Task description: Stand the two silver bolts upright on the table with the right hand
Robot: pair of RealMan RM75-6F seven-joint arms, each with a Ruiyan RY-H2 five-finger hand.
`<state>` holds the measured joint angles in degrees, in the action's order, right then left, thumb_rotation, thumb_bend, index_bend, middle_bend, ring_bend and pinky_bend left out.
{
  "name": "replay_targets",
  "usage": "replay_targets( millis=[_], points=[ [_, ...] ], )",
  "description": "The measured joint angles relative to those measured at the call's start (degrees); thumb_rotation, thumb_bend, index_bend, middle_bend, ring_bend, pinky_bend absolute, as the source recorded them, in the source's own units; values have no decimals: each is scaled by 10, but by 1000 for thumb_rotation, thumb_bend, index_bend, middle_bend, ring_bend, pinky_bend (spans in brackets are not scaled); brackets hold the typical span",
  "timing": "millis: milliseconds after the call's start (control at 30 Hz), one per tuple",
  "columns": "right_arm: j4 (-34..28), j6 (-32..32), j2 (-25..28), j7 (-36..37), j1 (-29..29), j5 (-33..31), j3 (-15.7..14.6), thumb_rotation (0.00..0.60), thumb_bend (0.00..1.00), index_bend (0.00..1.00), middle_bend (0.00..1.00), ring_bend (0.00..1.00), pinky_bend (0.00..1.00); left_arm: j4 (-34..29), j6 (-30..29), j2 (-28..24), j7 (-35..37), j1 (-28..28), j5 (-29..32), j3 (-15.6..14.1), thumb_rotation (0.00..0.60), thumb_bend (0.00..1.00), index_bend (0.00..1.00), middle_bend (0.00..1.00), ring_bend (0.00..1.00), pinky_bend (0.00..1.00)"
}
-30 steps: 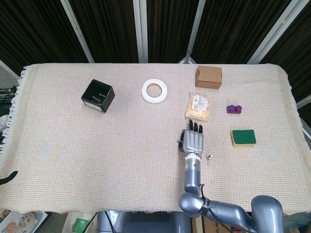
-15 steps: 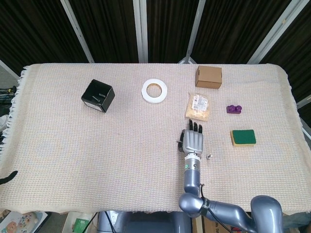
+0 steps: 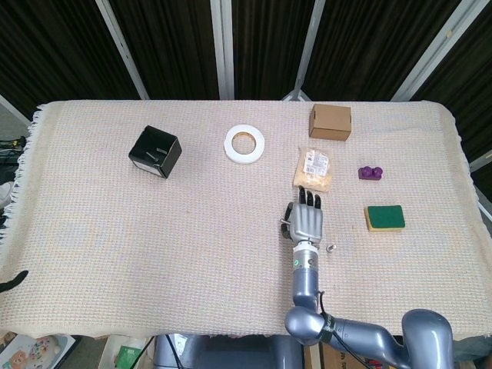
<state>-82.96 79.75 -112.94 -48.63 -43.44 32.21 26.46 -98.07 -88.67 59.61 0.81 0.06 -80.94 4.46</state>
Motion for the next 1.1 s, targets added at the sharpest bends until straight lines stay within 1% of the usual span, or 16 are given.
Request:
replay_targets(
  millis=[1100],
  points=[
    [-20,11,17,2,1,-7,3,600,355,588,0,0,11,-1,-1,1,-5,0,0,0,600,147,136,123,7,81]
  ],
)
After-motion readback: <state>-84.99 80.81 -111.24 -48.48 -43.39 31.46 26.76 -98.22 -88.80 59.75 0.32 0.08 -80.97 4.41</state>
